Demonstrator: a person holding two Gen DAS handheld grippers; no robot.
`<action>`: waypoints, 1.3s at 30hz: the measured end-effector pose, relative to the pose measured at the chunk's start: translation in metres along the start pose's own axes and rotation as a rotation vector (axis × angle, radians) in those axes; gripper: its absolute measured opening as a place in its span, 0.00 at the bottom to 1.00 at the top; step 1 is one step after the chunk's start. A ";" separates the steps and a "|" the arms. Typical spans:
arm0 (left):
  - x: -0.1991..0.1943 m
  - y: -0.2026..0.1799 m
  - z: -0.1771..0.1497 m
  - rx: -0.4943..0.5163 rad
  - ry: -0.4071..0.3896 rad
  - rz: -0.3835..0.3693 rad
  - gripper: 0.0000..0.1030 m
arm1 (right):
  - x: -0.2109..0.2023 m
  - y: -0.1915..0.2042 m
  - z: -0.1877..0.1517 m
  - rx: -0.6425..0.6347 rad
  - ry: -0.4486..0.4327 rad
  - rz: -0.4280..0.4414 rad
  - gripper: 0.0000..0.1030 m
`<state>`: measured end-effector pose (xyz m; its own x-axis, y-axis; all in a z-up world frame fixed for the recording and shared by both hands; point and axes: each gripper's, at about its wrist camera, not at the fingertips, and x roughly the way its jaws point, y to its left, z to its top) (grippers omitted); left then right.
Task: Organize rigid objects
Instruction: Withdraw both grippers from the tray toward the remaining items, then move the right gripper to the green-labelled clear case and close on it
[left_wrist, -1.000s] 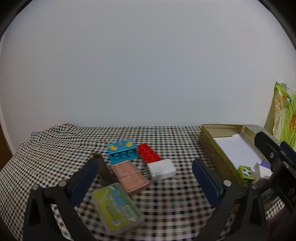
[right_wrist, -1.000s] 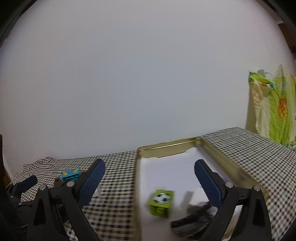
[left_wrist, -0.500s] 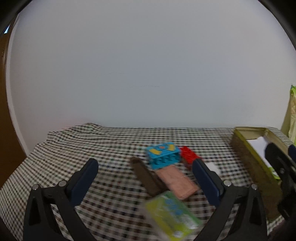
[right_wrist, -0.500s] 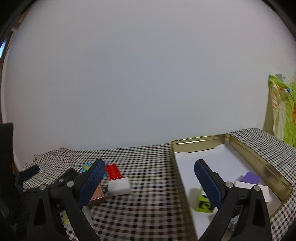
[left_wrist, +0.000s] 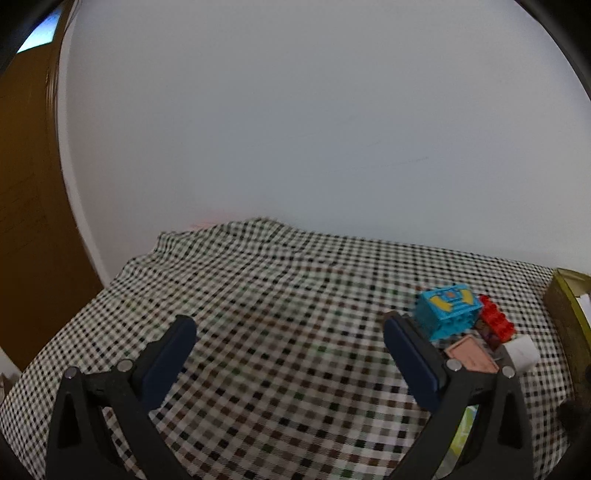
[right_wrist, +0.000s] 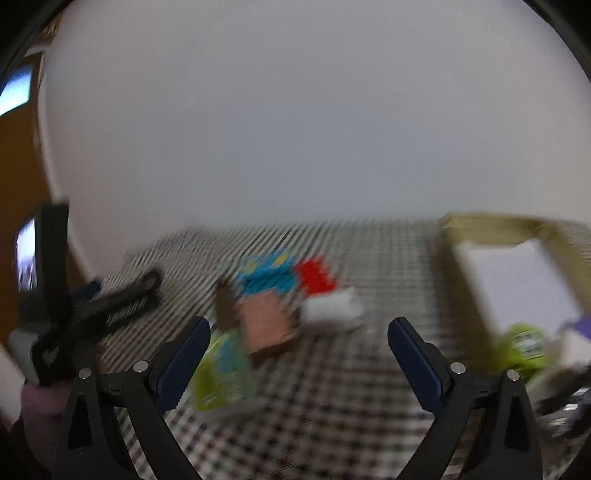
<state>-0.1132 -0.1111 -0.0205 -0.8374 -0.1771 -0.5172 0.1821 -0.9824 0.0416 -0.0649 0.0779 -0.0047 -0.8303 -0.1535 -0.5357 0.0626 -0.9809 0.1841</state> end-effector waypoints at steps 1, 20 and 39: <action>0.000 0.001 -0.001 -0.003 0.005 0.005 1.00 | 0.008 0.005 0.000 -0.019 0.040 0.013 0.94; 0.011 0.011 -0.005 -0.057 0.086 0.034 1.00 | 0.063 0.064 -0.015 -0.258 0.345 0.004 0.80; 0.016 0.013 -0.005 -0.063 0.104 0.028 1.00 | 0.044 0.043 -0.005 -0.150 0.261 0.116 0.55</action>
<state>-0.1222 -0.1261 -0.0323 -0.7742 -0.1936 -0.6026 0.2390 -0.9710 0.0049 -0.0960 0.0284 -0.0242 -0.6443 -0.2712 -0.7150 0.2454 -0.9589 0.1426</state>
